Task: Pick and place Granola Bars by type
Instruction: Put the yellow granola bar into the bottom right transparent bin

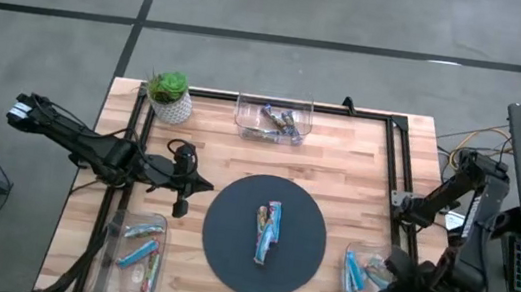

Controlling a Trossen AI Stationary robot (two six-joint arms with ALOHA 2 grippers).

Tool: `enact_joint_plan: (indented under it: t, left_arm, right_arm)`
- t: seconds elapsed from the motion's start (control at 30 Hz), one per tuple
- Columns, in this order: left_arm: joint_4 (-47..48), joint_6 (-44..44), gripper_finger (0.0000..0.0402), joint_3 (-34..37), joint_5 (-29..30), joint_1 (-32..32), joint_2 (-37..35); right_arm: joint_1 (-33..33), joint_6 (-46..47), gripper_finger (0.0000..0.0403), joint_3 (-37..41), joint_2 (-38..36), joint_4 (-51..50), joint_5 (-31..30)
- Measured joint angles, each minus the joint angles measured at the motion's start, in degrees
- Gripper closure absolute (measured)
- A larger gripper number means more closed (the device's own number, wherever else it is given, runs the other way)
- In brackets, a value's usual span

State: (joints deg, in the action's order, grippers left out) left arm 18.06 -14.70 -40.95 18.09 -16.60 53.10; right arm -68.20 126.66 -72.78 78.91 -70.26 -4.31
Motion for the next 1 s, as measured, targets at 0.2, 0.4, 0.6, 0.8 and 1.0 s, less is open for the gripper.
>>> enact_joint_plan:
  t: [0.2,0.4,0.6,0.8,1.0]
  left_arm:
    - [0.0,0.0,0.0402,0.0,0.02,0.02,0.0]
    - [0.0,0.0,0.0402,0.0,0.02,0.0,0.0]
    - [0.0,0.0,0.0402,0.0,0.02,0.02,0.0]
    - [0.0,0.0,0.0402,0.0,0.04,0.02,0.0]
    - [0.0,-0.01,0.0402,0.0,0.04,0.02,0.0]
  right_arm:
    - [0.2,-0.51,0.036,1.56,0.0,0.22,-0.18]
    - [0.21,-0.67,0.036,1.82,0.04,0.62,0.05]
    - [0.17,-1.03,0.036,2.07,0.04,2.27,0.3]
    - [0.17,-1.65,0.036,2.81,0.04,2.26,0.3]
    - [0.12,-1.94,0.036,3.89,0.04,3.45,0.3]
